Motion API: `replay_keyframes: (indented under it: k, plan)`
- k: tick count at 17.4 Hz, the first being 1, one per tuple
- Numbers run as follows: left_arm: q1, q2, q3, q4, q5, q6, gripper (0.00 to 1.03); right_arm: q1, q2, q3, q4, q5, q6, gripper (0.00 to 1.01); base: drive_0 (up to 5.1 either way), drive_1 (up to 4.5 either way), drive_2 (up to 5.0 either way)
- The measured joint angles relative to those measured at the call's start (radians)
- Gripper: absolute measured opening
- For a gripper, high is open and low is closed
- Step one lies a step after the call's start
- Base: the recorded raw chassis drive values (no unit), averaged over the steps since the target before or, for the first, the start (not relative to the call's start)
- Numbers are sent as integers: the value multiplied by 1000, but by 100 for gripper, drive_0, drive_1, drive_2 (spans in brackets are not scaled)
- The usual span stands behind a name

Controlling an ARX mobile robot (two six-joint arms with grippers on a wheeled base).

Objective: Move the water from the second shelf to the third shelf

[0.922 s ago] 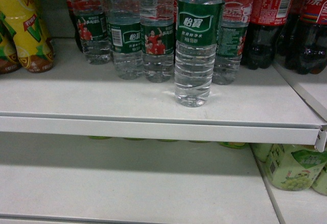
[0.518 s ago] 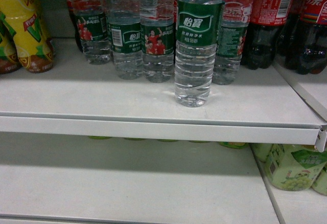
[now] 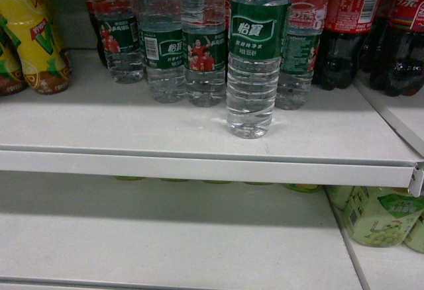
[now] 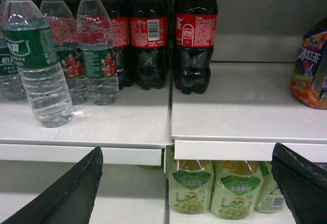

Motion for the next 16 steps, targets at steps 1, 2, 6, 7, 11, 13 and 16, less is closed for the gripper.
replay_keyframes:
  k: [1,2,6,7,11,13,16]
  plan:
    - [0,0,0,0,0,0,98,0,0,0,0,0,0,98,0,0,0]
    - [0,0,0,0,0,0,98,0,0,0,0,0,0,98,0,0,0]
    - [0,0,0,0,0,0,98,0,0,0,0,0,0,98,0,0,0]
    - [0,0,0,0,0,0,98,0,0,0,0,0,0,98,0,0,0]
    - [0,0,0,0,-1,0,98,-83,74,28,-79,-163,148,98,0,0,0]
    - [0,0,0,0,0,0,98,-105,206,95,100,-192,193,98,0,0,0]
    - [0,0,0,0,0,0,98,-22,555,240,395,-150,187,98,0,0,0]
